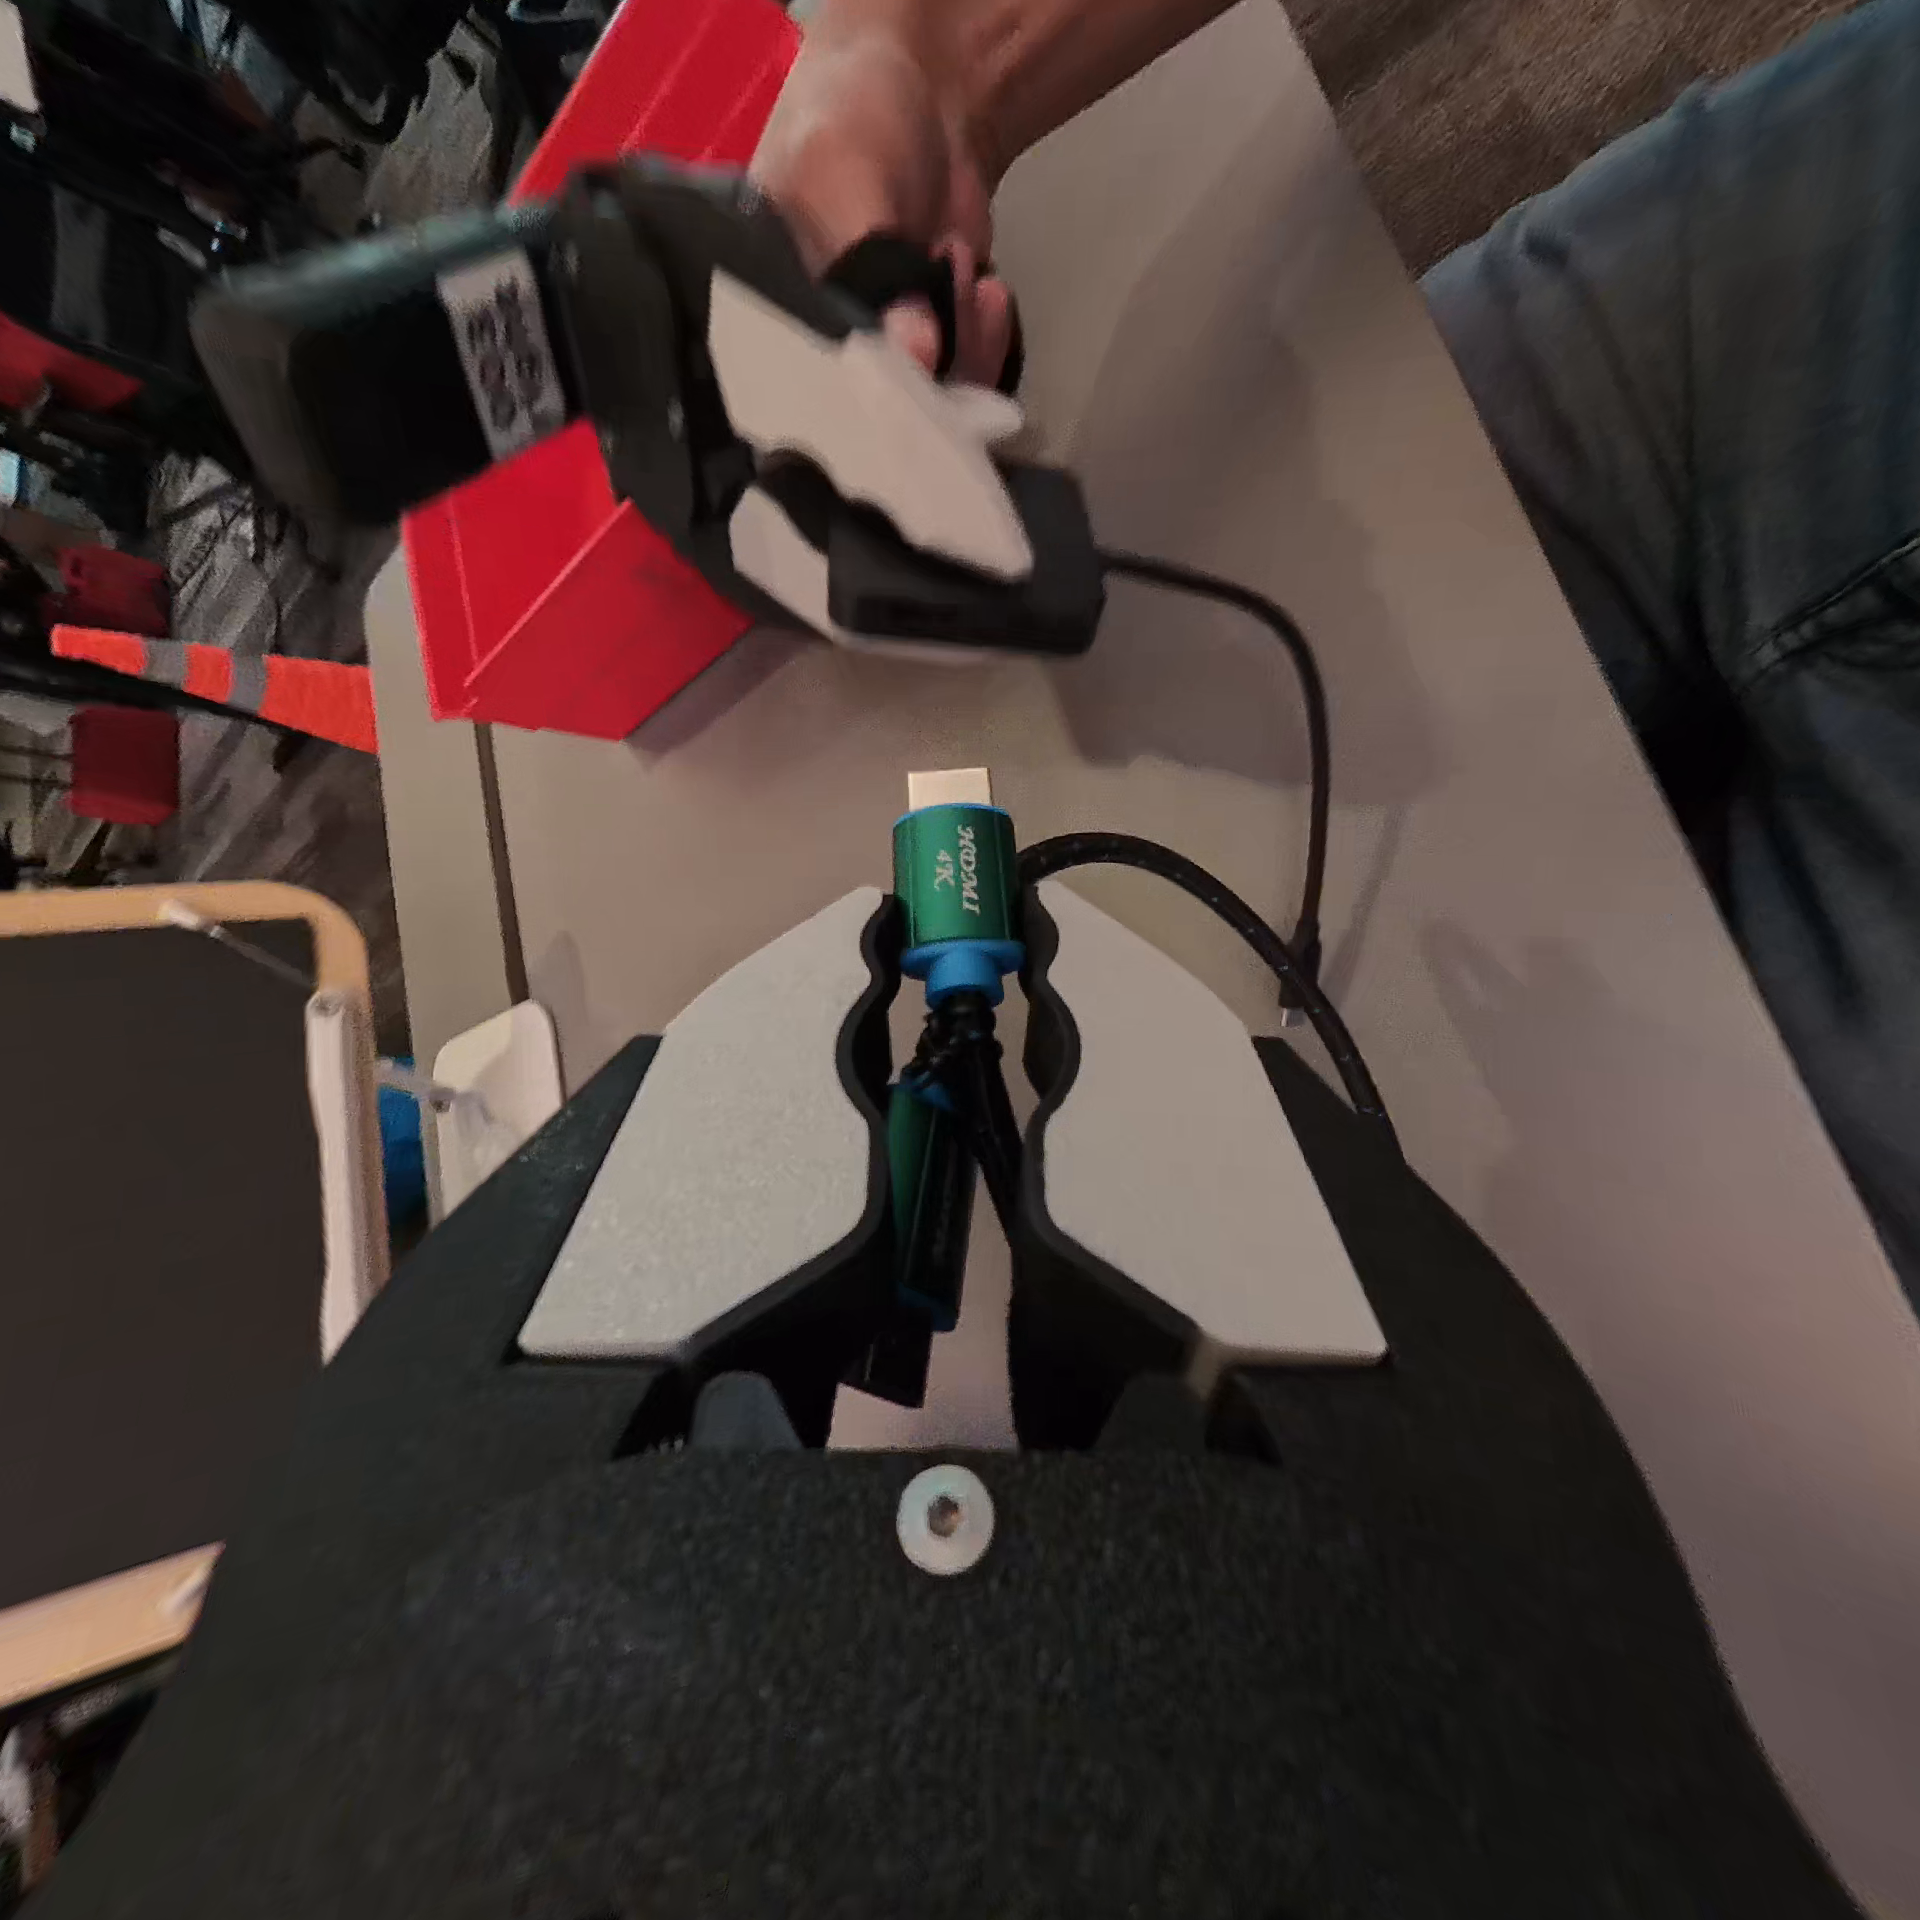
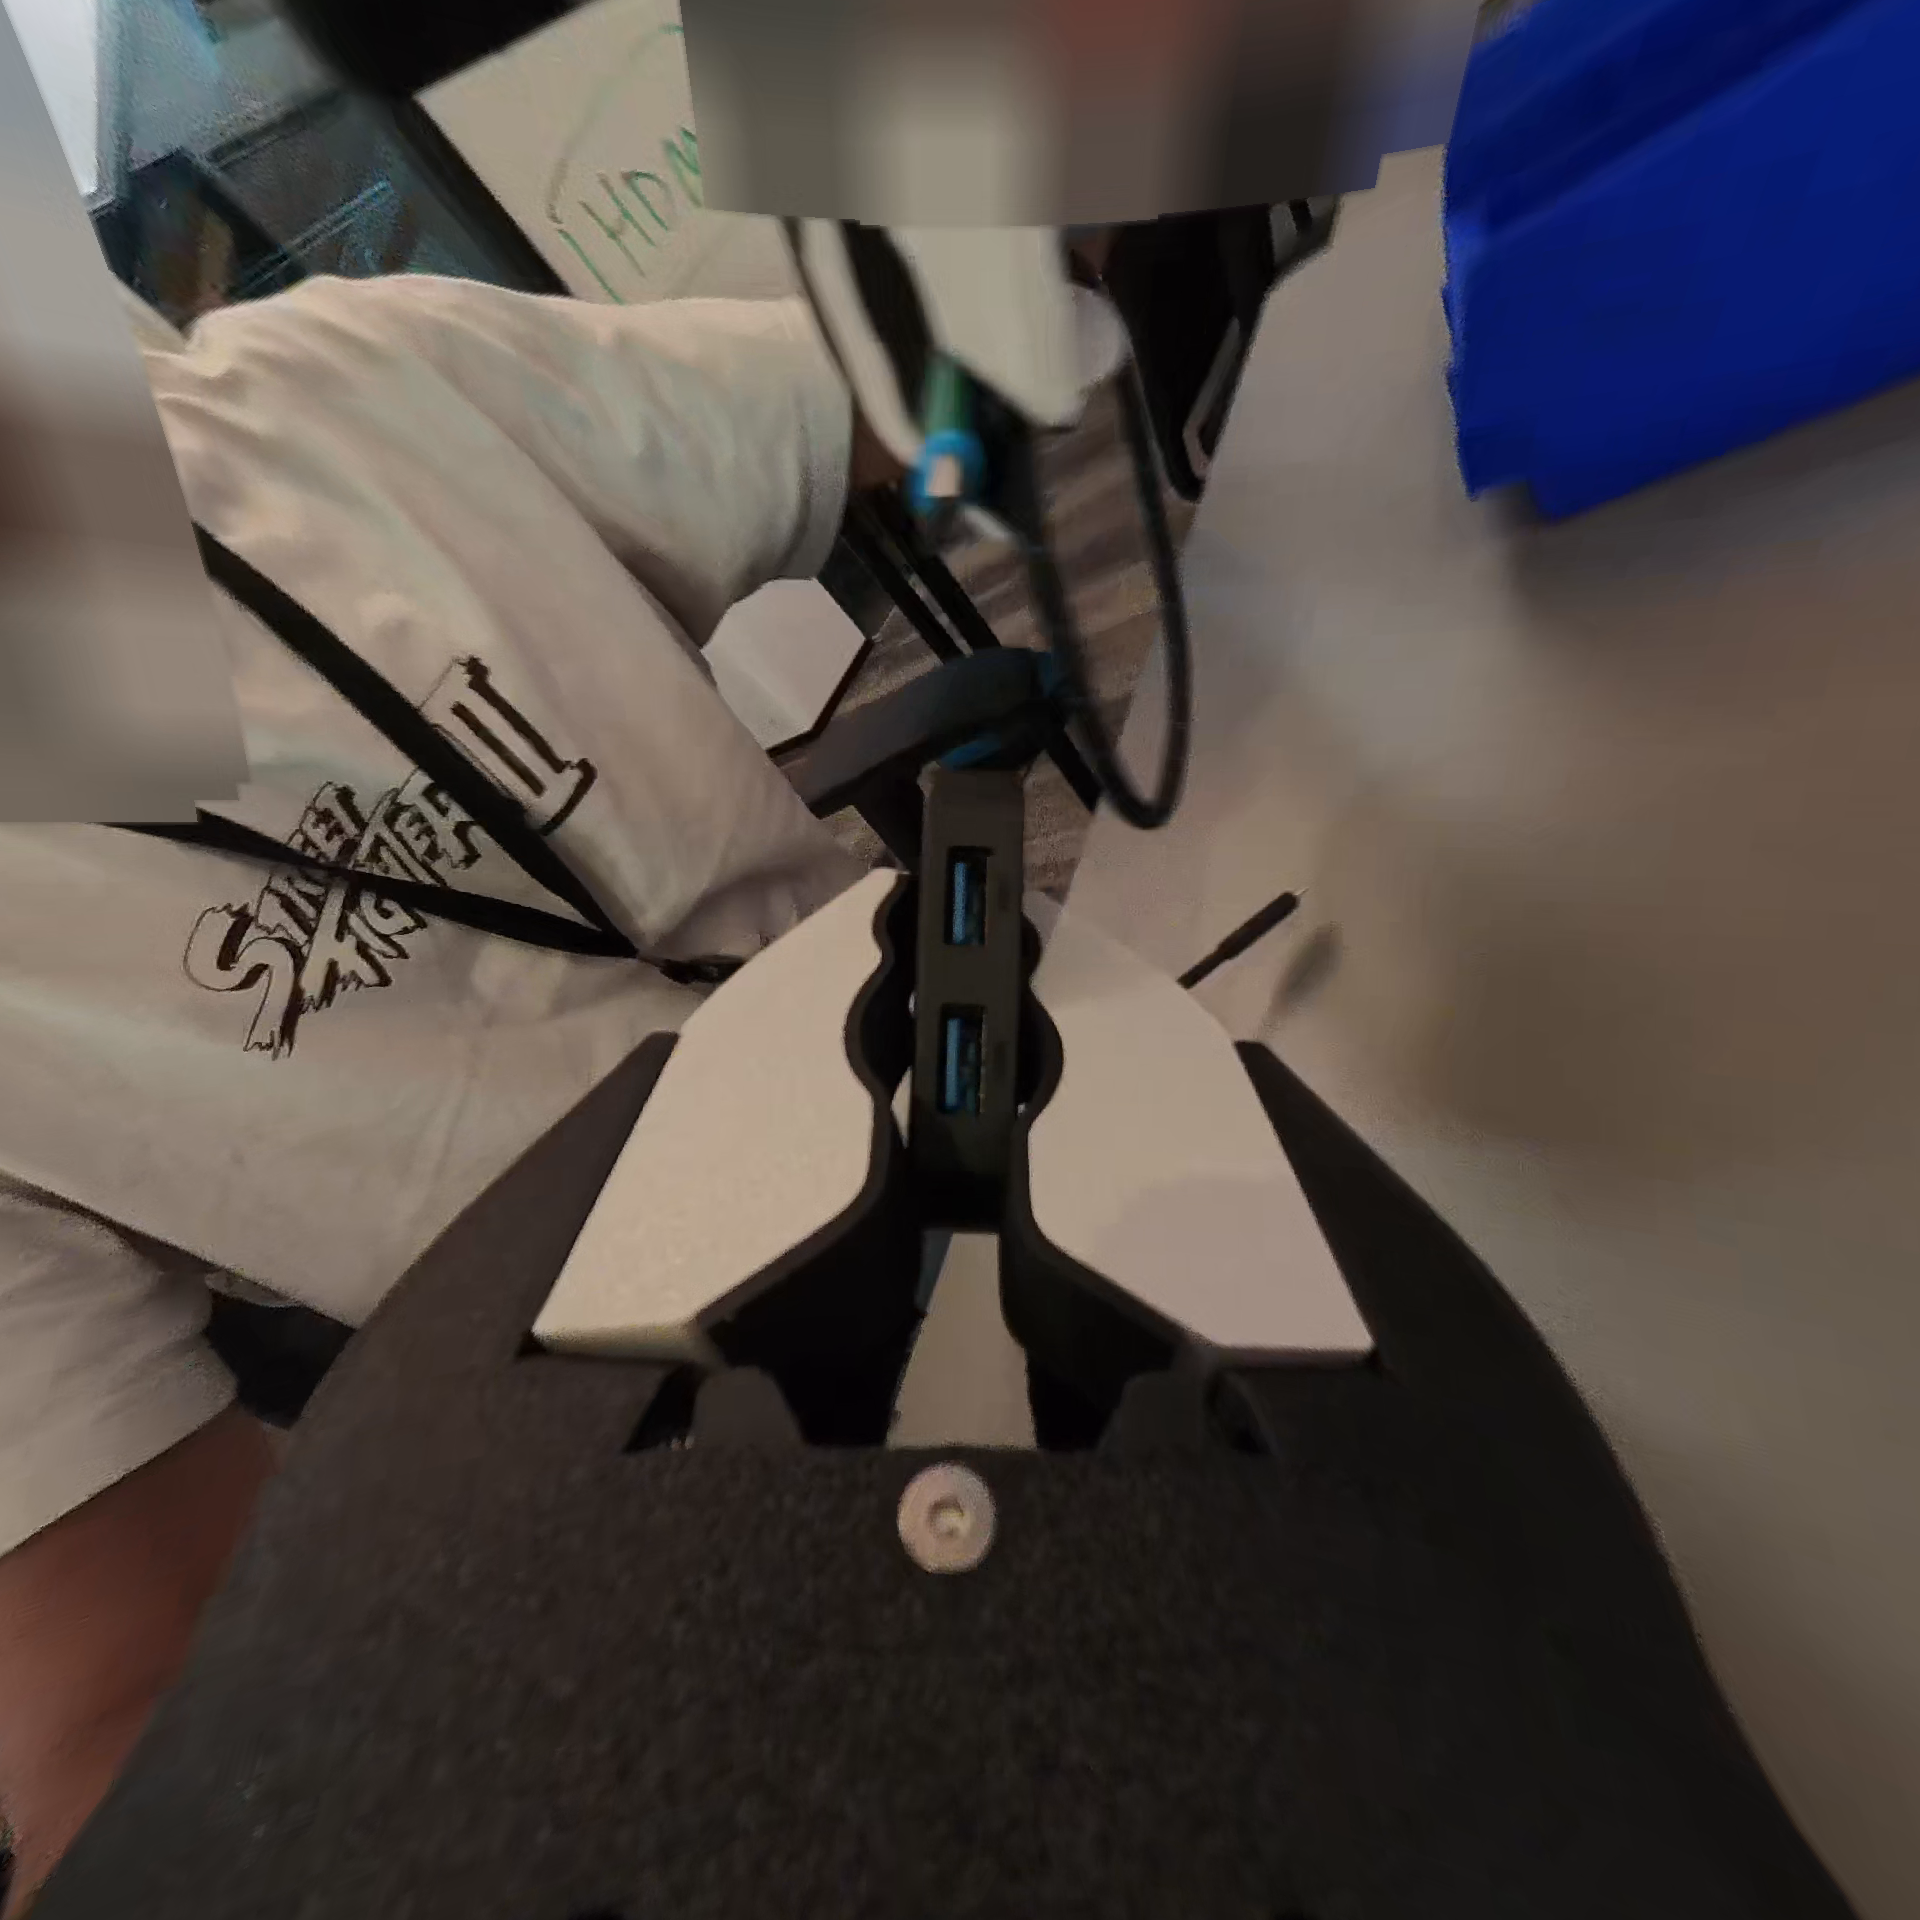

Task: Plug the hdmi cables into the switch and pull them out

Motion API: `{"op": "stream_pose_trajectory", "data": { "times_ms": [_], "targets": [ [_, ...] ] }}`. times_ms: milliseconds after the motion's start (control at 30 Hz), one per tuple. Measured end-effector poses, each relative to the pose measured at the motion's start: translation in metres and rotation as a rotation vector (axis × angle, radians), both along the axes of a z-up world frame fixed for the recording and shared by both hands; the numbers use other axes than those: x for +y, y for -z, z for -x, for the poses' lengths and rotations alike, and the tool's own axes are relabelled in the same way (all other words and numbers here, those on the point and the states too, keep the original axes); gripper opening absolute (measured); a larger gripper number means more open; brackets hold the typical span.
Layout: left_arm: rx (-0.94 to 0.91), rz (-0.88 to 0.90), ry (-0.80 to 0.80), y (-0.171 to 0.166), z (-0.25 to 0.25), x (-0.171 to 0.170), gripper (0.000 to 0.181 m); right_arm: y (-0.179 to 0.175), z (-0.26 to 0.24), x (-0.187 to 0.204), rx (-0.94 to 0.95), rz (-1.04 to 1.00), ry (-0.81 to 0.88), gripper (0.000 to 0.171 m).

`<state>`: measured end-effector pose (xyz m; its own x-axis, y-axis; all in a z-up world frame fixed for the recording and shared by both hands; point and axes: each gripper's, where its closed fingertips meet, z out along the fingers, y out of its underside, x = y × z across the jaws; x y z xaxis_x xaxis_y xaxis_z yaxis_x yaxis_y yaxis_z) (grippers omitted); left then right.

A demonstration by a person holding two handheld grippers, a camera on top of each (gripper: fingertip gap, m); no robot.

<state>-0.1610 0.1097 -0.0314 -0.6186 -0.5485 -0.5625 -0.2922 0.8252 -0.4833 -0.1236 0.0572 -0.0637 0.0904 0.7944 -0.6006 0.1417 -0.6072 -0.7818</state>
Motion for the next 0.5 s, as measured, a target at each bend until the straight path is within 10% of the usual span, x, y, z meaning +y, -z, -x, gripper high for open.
{"op": "stream_pose_trajectory", "data": {
  "times_ms": [167,500],
  "targets": [
    [-0.034,0.058,-0.112,-0.001,-0.005,0.013,0.022,-0.009,0.005,0.002,-0.088,-0.057,0.008,0.014],
    [-0.457,-0.014,-0.893,0.031,0.047,0.067,0.022,-0.006,-0.03,0.013,-0.404,-0.177,0.225,0.014]
  ]
}}
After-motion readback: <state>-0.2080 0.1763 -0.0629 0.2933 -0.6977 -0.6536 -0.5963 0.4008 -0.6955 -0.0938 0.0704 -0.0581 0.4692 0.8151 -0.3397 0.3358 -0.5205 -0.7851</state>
